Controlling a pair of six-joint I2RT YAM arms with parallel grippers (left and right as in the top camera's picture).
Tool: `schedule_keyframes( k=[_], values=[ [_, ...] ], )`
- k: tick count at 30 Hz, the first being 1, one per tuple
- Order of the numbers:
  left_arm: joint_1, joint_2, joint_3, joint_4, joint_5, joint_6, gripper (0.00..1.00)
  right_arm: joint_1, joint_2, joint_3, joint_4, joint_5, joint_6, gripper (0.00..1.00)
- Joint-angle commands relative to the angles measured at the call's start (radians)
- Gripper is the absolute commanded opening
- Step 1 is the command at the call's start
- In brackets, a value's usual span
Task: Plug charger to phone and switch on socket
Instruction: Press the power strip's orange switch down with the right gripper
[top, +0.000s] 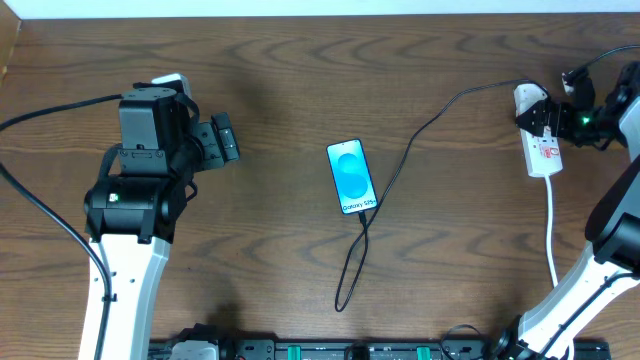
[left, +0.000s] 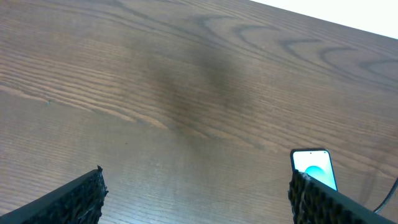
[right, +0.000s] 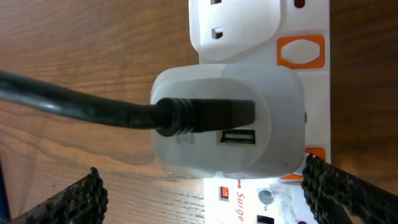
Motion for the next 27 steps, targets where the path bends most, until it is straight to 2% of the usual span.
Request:
schedule_keyframes(
  k=[1,27],
  values=[
    [0.002,0.004,0.002,-0.001,-0.016,0.016,0.93,0.010,0.023,-0.026,-0.006,-0.023,0.000,0.99],
    [0.002,0.004,0.002,-0.001,-0.016,0.016,0.93,0.010,0.023,-0.034,0.021,-0.046,0.023,0.99]
  ],
)
